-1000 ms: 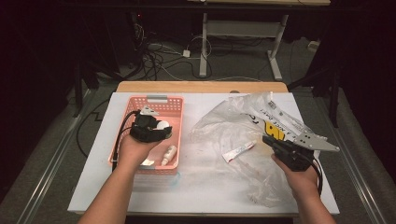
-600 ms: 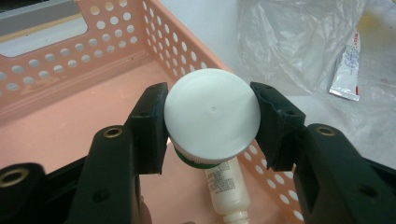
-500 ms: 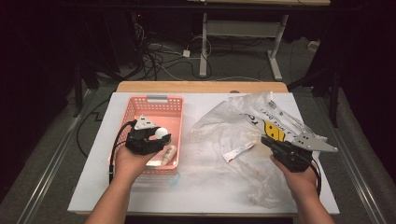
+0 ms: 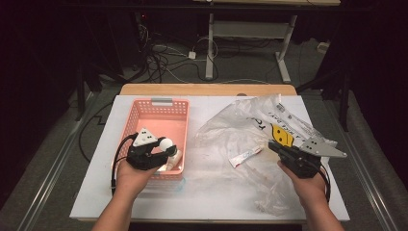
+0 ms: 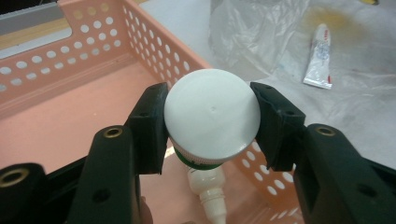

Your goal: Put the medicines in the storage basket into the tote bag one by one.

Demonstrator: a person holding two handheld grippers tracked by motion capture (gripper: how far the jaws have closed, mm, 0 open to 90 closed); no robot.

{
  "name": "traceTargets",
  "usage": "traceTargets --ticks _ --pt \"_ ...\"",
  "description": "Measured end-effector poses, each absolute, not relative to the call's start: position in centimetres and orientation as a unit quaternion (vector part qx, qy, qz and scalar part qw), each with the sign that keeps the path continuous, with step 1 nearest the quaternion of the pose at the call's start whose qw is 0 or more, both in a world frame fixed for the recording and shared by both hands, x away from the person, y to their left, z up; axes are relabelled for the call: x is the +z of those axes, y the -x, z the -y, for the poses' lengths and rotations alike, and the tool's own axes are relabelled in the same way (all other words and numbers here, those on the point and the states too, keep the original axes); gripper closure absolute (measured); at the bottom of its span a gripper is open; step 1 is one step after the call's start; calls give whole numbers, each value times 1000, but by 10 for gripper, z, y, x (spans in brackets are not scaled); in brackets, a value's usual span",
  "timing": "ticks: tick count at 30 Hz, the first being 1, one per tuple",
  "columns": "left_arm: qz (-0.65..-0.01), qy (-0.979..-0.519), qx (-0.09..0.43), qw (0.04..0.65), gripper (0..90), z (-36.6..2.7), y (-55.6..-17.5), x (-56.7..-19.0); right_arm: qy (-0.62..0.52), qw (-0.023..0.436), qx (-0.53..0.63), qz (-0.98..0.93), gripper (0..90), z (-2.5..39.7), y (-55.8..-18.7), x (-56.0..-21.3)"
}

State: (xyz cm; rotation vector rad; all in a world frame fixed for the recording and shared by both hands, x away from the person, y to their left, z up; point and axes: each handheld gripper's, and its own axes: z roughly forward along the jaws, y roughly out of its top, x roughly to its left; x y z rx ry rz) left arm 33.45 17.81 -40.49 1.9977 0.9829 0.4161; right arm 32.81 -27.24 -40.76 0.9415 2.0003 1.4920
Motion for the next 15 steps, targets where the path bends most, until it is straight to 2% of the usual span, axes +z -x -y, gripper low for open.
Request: traceTargets --ticks 15 --pt "-375 -781 148 477 488 -171 -326 -392 -340 235 547 -728 900 272 -328 -407"
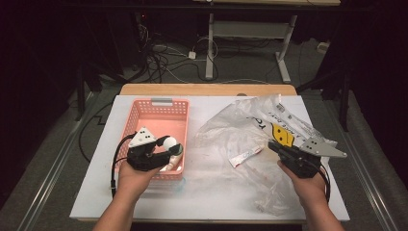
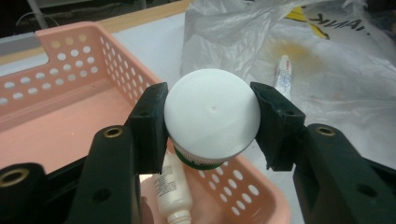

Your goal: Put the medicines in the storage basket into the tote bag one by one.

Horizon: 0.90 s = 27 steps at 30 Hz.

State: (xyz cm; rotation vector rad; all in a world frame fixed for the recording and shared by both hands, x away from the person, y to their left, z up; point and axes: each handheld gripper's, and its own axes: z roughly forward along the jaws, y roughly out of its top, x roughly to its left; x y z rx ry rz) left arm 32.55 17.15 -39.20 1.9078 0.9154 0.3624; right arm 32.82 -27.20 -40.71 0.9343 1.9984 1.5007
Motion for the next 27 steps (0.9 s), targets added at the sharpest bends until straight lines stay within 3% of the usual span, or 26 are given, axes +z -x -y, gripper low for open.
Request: traceTargets --ticks 12,27 --pt "-348 -778 138 505 488 -157 -317 -384 -340 233 547 -729 900 270 -329 -408" --pt "-325 -795 124 496 488 -128 -312 -393 -340 232 546 -729 900 270 -328 -408"
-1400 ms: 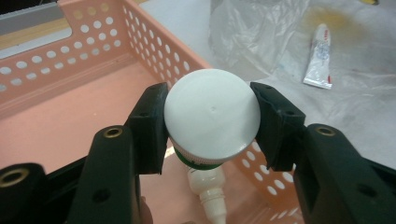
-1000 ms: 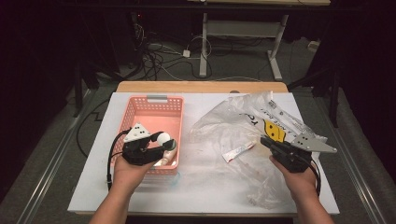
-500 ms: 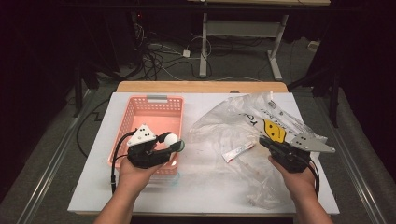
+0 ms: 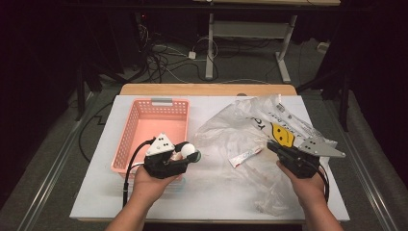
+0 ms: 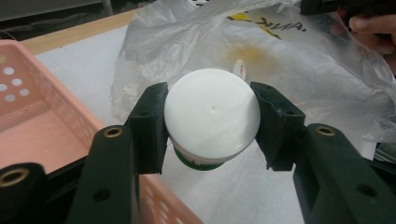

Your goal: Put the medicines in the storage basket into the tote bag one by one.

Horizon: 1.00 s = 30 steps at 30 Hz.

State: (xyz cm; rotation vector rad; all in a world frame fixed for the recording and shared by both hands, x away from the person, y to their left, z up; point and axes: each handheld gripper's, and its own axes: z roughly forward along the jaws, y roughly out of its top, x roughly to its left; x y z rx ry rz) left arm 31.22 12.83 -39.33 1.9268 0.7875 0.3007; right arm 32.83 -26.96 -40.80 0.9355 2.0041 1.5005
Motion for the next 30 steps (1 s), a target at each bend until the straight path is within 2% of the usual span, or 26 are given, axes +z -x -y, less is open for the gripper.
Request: traceTargets --ticks 12,30 --pt "-295 -823 114 472 487 -83 -310 -401 -340 232 546 -730 900 270 -328 -408" --pt "-278 -829 99 475 488 -28 -332 -416 -342 231 546 -729 900 269 -329 -409"
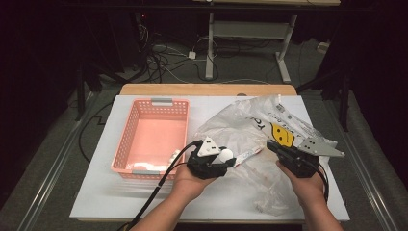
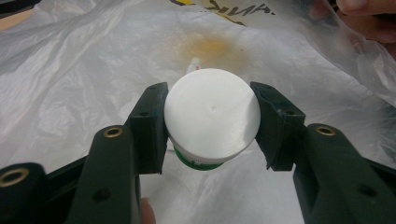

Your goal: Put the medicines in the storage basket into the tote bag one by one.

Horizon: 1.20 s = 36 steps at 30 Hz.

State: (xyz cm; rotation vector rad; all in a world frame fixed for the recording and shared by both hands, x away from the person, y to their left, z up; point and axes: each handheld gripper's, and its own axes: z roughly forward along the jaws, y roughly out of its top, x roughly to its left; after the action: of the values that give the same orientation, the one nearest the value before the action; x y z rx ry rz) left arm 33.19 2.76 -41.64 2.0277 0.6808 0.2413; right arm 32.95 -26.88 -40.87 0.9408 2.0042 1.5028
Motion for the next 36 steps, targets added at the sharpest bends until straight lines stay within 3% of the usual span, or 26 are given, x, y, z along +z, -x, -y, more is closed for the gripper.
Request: traceTargets --ticks 36 --pt "-270 -835 81 473 487 67 -372 -462 -341 231 545 -731 900 271 -332 -411"
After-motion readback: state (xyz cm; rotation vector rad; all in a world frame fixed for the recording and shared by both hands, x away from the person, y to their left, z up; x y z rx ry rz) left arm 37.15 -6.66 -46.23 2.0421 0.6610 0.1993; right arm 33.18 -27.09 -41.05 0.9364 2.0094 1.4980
